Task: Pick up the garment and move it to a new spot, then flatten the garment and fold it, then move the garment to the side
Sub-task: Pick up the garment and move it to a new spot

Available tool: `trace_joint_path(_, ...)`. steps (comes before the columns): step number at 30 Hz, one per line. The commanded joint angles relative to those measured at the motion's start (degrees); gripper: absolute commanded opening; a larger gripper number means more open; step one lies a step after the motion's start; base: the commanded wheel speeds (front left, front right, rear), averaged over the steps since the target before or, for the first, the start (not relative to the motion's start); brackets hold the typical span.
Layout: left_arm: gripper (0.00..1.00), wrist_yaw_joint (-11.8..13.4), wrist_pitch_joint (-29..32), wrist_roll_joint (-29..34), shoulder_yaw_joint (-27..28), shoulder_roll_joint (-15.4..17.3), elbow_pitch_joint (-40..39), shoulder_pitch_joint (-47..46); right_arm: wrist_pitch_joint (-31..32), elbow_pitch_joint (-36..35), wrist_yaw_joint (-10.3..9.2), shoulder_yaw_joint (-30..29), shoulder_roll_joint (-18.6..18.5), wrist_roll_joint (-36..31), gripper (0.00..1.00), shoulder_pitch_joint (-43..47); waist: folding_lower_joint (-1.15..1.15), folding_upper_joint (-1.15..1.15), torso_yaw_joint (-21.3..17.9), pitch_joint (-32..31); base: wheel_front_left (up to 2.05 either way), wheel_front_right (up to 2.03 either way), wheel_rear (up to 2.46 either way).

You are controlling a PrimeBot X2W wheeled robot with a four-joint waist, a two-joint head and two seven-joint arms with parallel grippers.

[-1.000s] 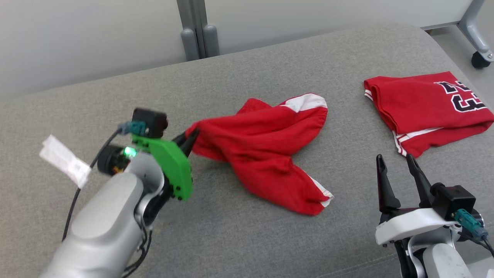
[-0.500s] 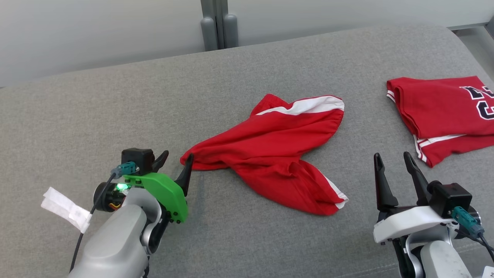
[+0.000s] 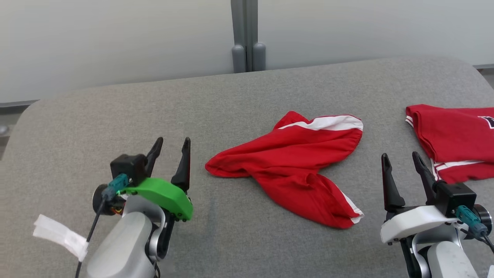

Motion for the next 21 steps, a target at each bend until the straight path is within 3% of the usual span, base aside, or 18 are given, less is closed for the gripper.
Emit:
trace_joint_path(1,1.0,0.7,-0.2,1.6,0.9,-0.1,-1.7,3.1,0.2,-0.4,-0.07,-0.3,-0.1,-0.6,1.0,1.1,0.0,0.0,2.2,-1.8,0.0,0.0,0.0)
trace_joint_path(10,1.0,3.6,-0.2,8.2,8.2,-2.2,-11.1,15.3,-0.1,-0.2,-0.07,0.2,-0.1,0.8,1.0,4.2,0.0,0.0,4.6,-3.1,0.0,0.0,0.0)
trace_joint_path(21,1.0,3.1,-0.2,12.6,12.5,-4.9,-14.3,21.8,-1.8,0.6,-0.07,-0.6,-0.1,2.3,1.0,5.3,0.0,0.0,4.7,-3.1,0.0,0.0,0.0)
